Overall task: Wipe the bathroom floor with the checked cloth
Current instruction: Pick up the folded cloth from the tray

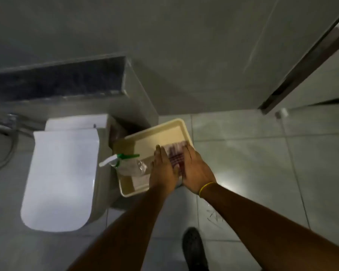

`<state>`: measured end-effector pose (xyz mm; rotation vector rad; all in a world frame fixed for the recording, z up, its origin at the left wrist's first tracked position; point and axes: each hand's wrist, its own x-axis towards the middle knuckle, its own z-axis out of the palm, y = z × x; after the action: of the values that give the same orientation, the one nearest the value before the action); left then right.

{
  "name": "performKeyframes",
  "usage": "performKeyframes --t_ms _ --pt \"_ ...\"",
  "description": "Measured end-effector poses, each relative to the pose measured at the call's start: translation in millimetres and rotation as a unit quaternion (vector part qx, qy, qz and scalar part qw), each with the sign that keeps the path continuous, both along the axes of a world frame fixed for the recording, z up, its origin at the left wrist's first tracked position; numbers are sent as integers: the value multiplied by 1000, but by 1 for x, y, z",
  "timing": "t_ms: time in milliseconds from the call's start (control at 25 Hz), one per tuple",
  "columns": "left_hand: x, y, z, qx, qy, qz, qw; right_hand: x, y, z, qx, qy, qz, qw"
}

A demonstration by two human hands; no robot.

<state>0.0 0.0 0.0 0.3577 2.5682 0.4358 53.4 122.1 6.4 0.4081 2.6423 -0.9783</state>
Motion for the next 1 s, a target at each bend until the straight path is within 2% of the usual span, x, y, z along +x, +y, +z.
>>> performKeyframes --t_ms 80,160,280,440,560,680,840,960,1000 --pt "-18 7 -58 -3 -56 84 995 -23 -10 -57 -38 -32 -67 997" --pt "-44 12 -107 -12 -90 172 981 -48 -12 -98 -25 -70 -115 991" --pt "-58 17 -168 -27 -87 191 977 -67 -18 -155 -5 -87 -145 986" --pt "-67 13 -211 -17 -86 248 965 -74 -17 -189 31 -115 -107 987" --pt "-62 11 -218 63 -141 345 926 -73 -23 -197 67 -111 -95 987" --pt "-62 21 -206 217 -205 435 849 -77 -23 -199 55 -104 -106 987" --pt "-62 38 -164 342 -217 374 834 -67 7 -175 -110 -27 -166 980" --pt "-47 59 -122 433 -259 318 803 -39 42 -148 -214 28 -267 939" --pt "-37 69 -108 460 -277 310 785 -25 56 -142 -264 37 -313 911"
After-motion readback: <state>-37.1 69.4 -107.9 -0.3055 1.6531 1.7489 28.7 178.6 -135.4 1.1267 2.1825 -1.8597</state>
